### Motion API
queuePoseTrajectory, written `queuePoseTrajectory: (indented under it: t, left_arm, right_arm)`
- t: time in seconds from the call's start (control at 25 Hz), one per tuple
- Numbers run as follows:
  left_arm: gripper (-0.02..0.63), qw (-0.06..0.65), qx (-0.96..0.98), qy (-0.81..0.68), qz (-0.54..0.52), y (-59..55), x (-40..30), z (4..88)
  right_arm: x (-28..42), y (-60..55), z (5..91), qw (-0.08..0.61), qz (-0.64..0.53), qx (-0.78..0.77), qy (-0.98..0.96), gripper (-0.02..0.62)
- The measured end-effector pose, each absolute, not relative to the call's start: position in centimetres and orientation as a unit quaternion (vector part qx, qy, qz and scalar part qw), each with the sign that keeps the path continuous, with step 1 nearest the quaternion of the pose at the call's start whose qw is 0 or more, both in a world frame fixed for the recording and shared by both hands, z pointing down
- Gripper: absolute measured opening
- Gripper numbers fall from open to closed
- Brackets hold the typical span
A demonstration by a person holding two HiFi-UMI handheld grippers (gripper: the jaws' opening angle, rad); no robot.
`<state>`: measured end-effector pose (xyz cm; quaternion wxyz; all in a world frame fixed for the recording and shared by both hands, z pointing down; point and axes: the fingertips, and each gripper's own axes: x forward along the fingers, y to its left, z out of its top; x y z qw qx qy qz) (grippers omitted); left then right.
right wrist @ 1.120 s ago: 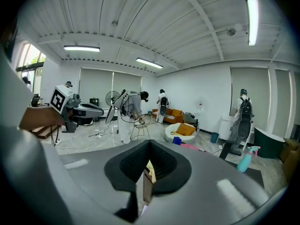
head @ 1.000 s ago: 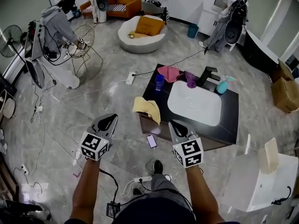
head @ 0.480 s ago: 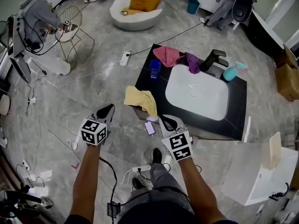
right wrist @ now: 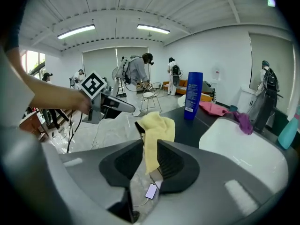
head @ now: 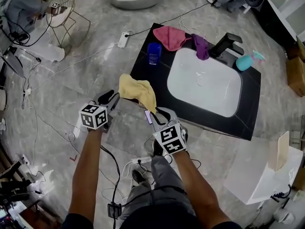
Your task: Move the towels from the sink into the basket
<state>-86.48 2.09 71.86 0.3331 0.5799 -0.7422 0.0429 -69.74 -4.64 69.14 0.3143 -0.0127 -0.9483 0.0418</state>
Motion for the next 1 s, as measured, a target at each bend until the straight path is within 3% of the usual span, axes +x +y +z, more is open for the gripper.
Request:
queuePoseTrajectory:
  t: [0.2,0.4,0.56,0.68,0.8,1.0]
  left_arm:
    - [0.197,0.351,0.581,-0.733,-0.045,0.0,-87.0,74.3]
    - [0.202,0.356,0.572,-0.736,-0.060,-0.8,-87.2,75.7]
    - [0.122,0.350,0.564,-0.746,-0.056,-0.9,-87.3,76.5]
    - [0.006,0.349,0.557,-0.752,-0.053,-0.8,-87.2,76.7]
    - [0.006,0.350,0.555,-0.754,-0.043,-0.7,-86.9,76.5]
    - [0.005,0.338,0.551,-0.762,-0.028,0.0,-86.7,74.9]
  right_arm:
    - [-70.2,-4.7,73.4,0.344,0.035,-0.029,-0.938,0.157]
    - [-70.4,-4.9,76.2,0.368,-0.001,-0.037,-0.929,0.175]
    - [-70.7,-5.7,76.9,0.365,-0.039,-0.019,-0.930,0.161]
    - [-70.8,-5.9,76.8,0.361,-0.054,-0.012,-0.931,0.071]
    - [-70.8,-5.7,76.5,0.359,-0.053,-0.012,-0.932,0.034]
    - [-70.7,-5.9,74.8,0.347,-0.057,-0.001,-0.936,0.028]
